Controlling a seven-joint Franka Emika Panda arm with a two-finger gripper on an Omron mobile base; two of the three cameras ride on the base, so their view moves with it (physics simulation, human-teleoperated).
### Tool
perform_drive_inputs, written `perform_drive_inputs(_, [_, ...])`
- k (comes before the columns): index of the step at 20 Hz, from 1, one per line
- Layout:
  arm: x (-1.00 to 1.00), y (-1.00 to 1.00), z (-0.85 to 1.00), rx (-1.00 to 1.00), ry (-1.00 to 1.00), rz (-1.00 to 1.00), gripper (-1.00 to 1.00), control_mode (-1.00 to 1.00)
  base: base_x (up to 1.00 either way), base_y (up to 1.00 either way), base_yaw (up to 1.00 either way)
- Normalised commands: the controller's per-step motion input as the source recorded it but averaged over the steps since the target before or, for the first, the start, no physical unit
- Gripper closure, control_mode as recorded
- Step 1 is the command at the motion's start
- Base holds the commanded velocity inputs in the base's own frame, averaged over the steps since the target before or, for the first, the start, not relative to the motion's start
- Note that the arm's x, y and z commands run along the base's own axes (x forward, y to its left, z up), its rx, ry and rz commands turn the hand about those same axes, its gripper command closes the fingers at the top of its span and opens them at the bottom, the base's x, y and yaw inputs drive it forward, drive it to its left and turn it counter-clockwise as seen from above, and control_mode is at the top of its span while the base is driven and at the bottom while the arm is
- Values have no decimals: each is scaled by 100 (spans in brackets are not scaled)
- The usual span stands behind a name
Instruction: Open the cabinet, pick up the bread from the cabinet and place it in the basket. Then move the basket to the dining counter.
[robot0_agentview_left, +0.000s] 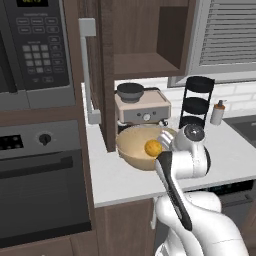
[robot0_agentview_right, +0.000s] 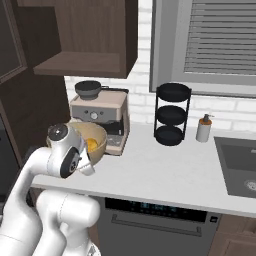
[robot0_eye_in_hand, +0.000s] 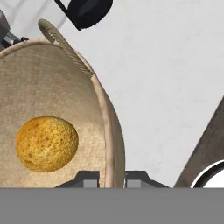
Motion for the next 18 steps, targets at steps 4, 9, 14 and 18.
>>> perform_drive_inputs(4, [-28, -53, 73, 15, -3, -35, 100, -100, 0, 0, 0])
perform_drive_inputs(9, [-39, -65, 63, 11, 2, -35, 100, -100, 0, 0, 0])
perform_drive_inputs(14, [-76, -41, 83, 3, 1, -15, 100, -100, 0, 0, 0])
perform_drive_inputs(18, [-94, -36, 56, 0, 3, -1, 100, -100, 0, 0, 0])
